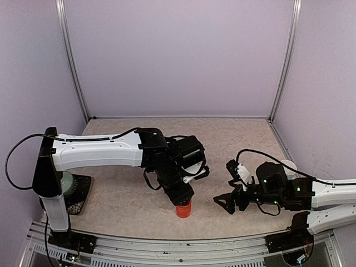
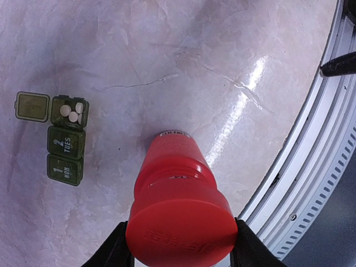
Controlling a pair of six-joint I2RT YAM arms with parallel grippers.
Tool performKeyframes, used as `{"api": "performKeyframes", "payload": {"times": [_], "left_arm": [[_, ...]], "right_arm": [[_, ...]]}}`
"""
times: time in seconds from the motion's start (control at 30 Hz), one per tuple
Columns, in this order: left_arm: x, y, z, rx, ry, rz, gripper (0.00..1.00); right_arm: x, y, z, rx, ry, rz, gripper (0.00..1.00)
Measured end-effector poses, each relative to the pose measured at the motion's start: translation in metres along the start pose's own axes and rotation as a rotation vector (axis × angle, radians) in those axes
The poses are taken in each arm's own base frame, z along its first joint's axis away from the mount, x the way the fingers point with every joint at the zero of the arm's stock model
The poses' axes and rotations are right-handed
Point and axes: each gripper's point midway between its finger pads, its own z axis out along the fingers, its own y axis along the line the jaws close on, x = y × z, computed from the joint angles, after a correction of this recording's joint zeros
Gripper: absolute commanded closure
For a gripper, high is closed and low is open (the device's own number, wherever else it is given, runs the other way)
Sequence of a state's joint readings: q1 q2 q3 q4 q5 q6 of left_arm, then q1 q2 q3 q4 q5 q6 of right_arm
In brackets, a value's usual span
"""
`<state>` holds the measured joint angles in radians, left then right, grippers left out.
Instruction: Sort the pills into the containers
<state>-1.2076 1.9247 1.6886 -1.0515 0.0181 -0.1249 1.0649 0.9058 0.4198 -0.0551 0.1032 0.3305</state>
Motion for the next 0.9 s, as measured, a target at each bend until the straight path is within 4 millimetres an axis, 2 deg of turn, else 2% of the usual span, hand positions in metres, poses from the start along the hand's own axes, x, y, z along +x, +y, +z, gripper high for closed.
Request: {"api": "performKeyframes", "payload": {"times": [0.63, 0.9], "left_arm": [[-0.0014, 0.0009, 0.0017, -0.002, 0.001, 0.002, 0.56], [-0.001, 0.0011, 0.0038, -0.003, 0.006, 0.002, 0.53]], "right_arm": [[-0.0004, 0.0032, -0.0035, -0.023, -0.011, 0.002, 0.0], [0.0002, 0.0033, -0.0036, -0.024, -0.01, 0.003, 0.0]]}}
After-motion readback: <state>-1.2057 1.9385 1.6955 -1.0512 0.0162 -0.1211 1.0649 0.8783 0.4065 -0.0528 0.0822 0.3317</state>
